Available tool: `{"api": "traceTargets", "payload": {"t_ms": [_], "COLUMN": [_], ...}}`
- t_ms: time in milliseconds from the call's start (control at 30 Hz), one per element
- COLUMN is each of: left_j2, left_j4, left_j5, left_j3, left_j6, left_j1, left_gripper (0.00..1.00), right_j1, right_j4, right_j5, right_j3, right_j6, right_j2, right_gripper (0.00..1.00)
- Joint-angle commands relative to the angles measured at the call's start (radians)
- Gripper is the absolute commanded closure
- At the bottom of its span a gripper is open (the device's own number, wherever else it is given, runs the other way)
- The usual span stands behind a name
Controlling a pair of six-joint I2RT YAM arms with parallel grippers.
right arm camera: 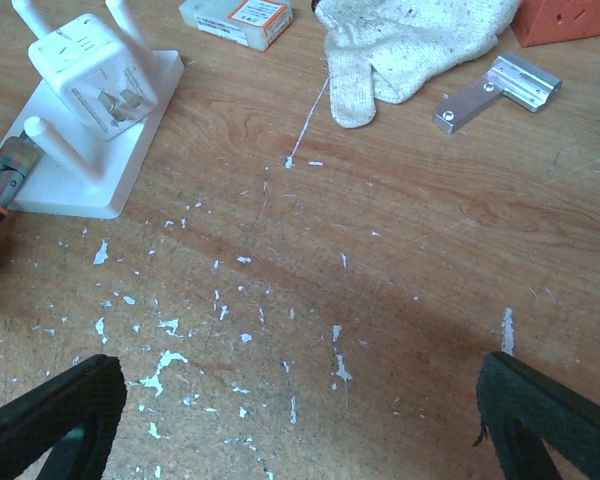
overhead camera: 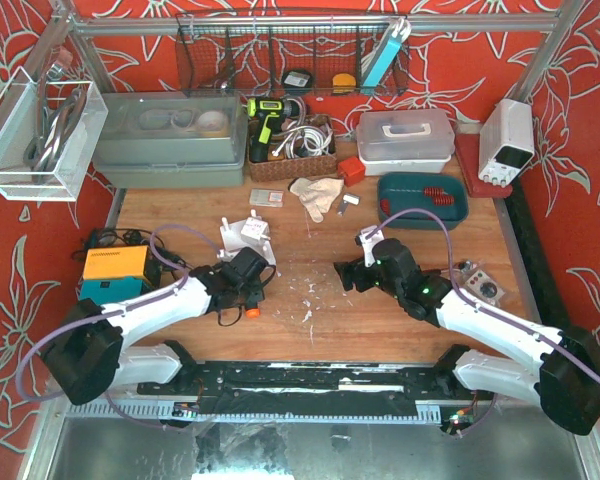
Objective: Install the large spring
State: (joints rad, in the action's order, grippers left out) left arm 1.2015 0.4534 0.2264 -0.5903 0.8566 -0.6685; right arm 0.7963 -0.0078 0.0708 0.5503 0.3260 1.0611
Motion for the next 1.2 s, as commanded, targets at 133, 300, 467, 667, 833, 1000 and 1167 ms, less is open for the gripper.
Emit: {"api": "traceTargets", "payload": {"t_ms": [133,300,467,667,833,1000,1167], "left_j2": [0.072,0.121,0.151,0.157,0.137,0.088,0.006], "left_j4": [-0.052,-0.064,-0.063,-0.054,-0.04,-0.016,0.002], "left_j5": [0.015,0.01,0.031,0.035,0.04,0.035,0.044], "left_j3": [0.009,0.007,0.012,0.01,0.015,0.014,0.021], "left_j6": [-0.009,-0.008,-0.003,-0.002,0.002,-0.001,-0.013], "left_j1": [-0.005,-0.005,-0.005,-0.005,-0.005,-0.005,-0.005], "left_gripper": [0.44,0.46,0.51,0.58,0.67,0.74,0.88], "right_j1": [0.003,0.004,0.004,0.004,0.004,0.003,0.004], "right_j4": [0.008,0.008,0.008,0.005,0.007,0.005,0.0], "right_j5": [0.033,0.039,0.045,0.043,0.05,0.058,0.067], "right_j3": [-0.01,-0.011,-0.009,-0.003,-0.006,-0.006,-0.007], "right_j6": [-0.009,-0.009,-0.008,-0.007,-0.007,-0.007,-0.007], "right_j2": [-0.001,0.0,0.005,0.016,0.011,0.008,0.005], "right_gripper": [0.04,0.04,0.04,0.04,0.04,0.04,0.04]}}
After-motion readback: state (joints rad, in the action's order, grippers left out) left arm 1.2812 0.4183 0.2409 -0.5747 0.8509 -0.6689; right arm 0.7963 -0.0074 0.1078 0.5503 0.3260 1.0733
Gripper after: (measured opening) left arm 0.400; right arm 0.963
